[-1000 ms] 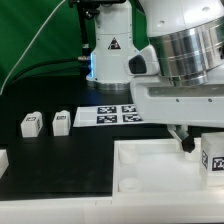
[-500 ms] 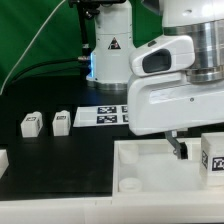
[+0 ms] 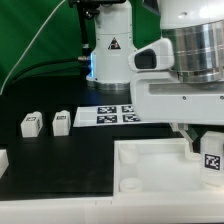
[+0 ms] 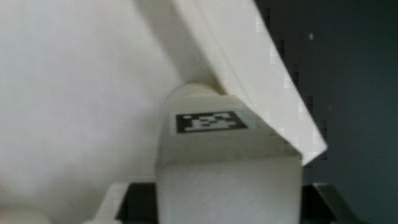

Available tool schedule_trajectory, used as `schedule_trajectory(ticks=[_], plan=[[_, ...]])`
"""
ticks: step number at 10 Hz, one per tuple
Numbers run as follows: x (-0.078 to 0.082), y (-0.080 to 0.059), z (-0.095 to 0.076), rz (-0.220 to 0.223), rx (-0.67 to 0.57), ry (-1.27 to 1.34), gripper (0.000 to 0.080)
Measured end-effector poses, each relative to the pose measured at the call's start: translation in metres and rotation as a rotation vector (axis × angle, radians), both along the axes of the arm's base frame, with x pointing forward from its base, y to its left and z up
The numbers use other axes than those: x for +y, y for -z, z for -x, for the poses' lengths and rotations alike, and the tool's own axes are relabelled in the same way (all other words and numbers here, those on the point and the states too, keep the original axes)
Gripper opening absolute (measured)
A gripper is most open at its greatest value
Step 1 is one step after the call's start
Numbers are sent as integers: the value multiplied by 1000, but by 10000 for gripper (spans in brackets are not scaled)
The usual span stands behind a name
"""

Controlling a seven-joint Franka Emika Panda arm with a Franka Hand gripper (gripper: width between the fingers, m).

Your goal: Assemble one leg

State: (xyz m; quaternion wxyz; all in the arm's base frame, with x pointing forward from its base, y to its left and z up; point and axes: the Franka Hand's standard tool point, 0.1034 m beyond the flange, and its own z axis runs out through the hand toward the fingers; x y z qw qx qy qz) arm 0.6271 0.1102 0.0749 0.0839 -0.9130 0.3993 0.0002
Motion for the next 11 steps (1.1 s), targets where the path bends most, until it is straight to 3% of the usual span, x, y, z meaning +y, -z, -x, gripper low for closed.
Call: schedule_trajectory(ticks=[3,5,8,9,10,11], plan=[[5,1,1,-97,106,654,303],[4,2,2,-146,141,890,300],[3,3,3,-117,105,693,300],[3,3,4,-67,64,439,398],[6,2,5,-30,37,236,398],[9,3,6,-12,18,88,566]])
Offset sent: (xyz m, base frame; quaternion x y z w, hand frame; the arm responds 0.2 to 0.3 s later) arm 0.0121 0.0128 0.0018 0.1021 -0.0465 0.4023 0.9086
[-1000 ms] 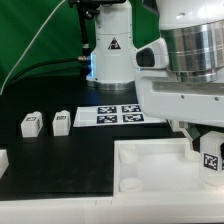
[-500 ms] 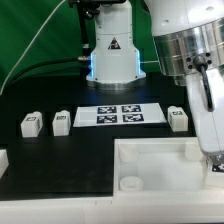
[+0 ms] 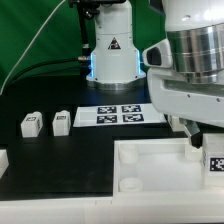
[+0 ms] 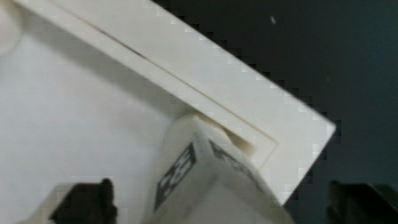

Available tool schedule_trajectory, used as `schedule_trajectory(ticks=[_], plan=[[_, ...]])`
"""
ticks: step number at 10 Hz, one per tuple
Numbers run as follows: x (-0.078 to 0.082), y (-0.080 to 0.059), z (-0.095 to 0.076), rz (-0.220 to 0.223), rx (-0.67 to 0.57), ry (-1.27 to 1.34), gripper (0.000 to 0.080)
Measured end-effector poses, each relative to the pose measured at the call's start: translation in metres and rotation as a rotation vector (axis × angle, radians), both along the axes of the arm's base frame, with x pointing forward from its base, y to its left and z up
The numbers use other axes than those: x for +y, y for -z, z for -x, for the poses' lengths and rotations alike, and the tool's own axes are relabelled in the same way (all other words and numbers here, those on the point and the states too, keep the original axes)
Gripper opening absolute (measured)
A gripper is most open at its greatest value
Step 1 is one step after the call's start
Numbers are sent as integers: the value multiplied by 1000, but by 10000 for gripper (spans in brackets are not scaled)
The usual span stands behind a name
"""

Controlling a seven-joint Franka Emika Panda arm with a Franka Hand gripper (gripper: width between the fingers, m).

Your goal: Assemble one leg

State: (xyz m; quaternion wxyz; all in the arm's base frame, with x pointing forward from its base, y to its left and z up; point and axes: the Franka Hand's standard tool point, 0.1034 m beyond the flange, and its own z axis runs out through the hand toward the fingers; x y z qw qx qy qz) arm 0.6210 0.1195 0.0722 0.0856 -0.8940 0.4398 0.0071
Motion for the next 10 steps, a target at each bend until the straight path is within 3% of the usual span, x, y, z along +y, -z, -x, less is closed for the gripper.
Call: schedule_trajectory(ticks=[1,3,4,5,8,9,10], plan=[[-4,1,0,11,-24,-147,635],[-6,1,0,40,-63,-418,645],[-6,2,-1,102,-87,-686,649],[-3,2,0,113,-90,-732,649],[-3,2,0,95,-79,-621,620],[0,2,1,72,-59,-453,440],[1,2,1,59,-44,-346,440]])
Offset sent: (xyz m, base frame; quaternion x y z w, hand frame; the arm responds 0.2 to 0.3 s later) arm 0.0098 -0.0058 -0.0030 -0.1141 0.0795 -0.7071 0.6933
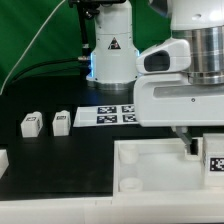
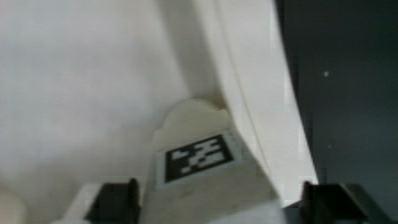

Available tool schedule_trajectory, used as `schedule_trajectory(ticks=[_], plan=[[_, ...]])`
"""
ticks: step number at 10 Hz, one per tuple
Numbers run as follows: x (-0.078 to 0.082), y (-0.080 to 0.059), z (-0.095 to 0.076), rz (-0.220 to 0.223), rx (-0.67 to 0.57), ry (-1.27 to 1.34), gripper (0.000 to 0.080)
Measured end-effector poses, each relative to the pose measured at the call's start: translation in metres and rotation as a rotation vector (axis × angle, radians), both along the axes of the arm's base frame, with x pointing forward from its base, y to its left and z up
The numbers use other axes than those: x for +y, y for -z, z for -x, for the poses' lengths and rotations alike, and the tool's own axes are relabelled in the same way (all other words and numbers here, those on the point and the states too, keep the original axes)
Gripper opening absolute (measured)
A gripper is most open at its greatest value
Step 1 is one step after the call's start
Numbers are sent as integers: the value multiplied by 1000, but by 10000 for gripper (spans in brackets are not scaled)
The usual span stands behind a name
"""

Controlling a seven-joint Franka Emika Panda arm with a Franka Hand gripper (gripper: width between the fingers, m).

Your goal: Assemble one leg

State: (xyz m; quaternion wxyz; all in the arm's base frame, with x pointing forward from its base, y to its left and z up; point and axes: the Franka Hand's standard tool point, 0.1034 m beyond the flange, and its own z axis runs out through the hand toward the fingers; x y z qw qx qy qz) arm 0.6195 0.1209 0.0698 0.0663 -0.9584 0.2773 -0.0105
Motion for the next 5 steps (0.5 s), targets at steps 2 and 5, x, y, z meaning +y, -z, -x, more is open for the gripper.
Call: schedule_trajectory(ticks=[2,5], plan=[[-1,1,1,-28,37,271,297],[1,-1,-1,-104,114,821,296]])
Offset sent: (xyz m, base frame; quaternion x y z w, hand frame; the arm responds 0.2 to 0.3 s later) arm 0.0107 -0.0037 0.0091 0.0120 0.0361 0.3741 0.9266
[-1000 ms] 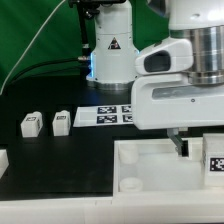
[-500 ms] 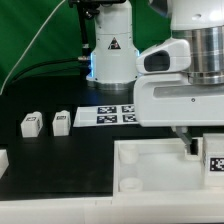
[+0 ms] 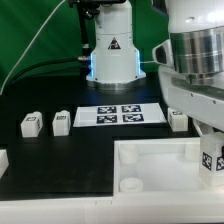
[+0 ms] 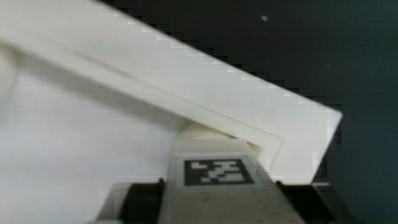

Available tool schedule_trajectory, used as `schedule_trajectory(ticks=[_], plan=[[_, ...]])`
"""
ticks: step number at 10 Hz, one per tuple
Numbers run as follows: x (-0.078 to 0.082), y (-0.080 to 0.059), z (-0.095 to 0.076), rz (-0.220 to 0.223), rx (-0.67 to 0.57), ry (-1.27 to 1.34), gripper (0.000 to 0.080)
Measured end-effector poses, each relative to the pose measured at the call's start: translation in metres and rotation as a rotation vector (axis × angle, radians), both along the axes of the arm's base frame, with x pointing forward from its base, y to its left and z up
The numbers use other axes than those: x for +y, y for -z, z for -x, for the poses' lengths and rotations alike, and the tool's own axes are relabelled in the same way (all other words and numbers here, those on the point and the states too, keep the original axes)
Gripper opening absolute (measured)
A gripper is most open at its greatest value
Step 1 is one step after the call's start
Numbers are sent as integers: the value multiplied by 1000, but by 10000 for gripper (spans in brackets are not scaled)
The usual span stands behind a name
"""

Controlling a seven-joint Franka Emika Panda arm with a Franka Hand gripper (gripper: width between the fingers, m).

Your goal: Assemble one leg

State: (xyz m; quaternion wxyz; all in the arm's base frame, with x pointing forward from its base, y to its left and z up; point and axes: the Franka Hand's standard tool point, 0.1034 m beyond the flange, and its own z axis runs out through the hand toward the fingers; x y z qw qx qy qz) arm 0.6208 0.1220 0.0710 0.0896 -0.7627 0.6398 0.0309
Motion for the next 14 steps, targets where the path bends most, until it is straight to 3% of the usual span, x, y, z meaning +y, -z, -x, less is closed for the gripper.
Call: schedule_trajectory(ticks=[2,5,8,9,10,14], plan=[[-2,-2,-4,-67,47,320,294],[2,2,-2,-92,88,586,294],[1,2,-2,-82,65,463,360],[2,3,0,-76,61,382,561],[0,4,1,-71,55,320,622],[-1,4,1,-19,-53,-222,648]])
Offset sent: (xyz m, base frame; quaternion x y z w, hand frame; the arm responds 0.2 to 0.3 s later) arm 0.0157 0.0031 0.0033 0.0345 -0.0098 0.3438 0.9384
